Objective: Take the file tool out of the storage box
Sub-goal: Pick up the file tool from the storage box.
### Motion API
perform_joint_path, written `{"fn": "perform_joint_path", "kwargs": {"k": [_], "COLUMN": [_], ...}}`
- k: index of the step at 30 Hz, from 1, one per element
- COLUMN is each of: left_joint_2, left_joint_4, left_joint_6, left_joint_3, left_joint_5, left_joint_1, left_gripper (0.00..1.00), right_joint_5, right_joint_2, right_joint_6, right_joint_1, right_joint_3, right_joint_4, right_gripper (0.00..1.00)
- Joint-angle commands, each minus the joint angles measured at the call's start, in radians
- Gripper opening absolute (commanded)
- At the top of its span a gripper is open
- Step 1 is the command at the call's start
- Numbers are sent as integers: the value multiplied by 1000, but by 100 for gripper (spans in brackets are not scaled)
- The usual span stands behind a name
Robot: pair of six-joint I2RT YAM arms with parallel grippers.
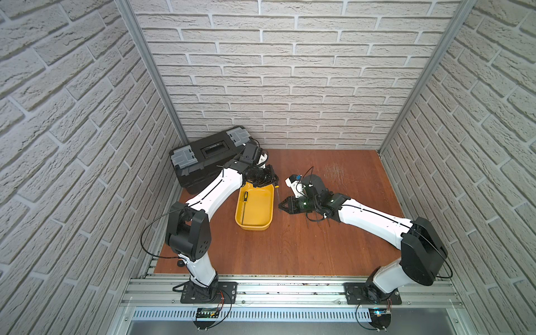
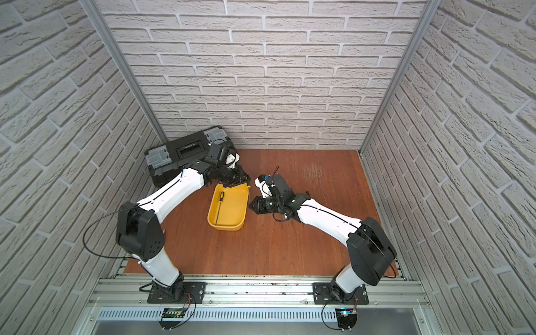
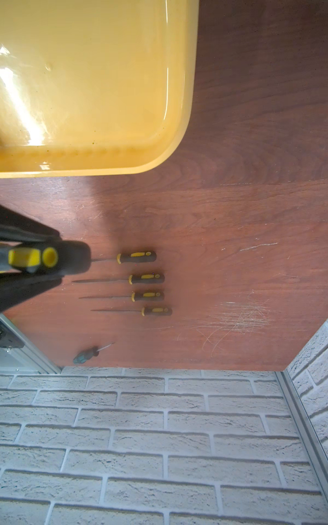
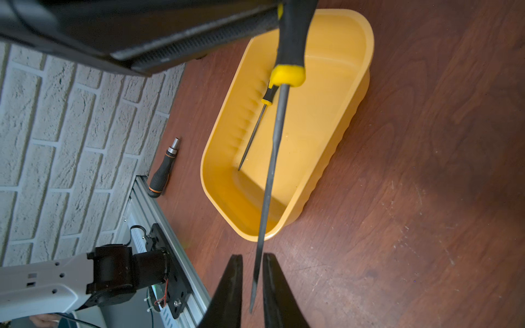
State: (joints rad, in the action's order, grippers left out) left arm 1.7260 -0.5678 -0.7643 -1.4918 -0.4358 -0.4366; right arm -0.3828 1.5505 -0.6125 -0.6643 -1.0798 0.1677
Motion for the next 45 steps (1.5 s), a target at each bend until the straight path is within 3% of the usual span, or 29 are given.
{"fn": "perform_joint_path", "kwargs": {"k": [1,6,16,23,33,35,45], "left_joint_2": [-26,-28,-32,-30,-44,-47,-88], "left_joint_4": [35,39,40,40,36,36,-23], "left_joint_6": [-9,-10,-12,-12,-7,-3,65], "left_joint_3": [-5,-5,-4,-4,-5,-4,-25], "left_joint_5": [-20,-27,-28,-27,-30,-35,-41], "left_joint_1": [-5,-6,-5,-5,-1,1,64], "left_gripper": [19,19,19,19,25,31,77], "right_joint_5": [-14,-15,-13,-13,22,42,288], "right_joint_2": [19,19,21,20,2,-7,-56], "right_joint_6": [9,10,13,10,11,9,32], "right_joint_1": [-6,-6,-6,-6,-6,-7,-30], "right_joint_3": [-30,-28,-25,-19,-20,-23,-74], "right_joint_4": [-26,-26,-26,-29,7,26,283], "right_gripper": [13,10,14,3,3,3,3]}}
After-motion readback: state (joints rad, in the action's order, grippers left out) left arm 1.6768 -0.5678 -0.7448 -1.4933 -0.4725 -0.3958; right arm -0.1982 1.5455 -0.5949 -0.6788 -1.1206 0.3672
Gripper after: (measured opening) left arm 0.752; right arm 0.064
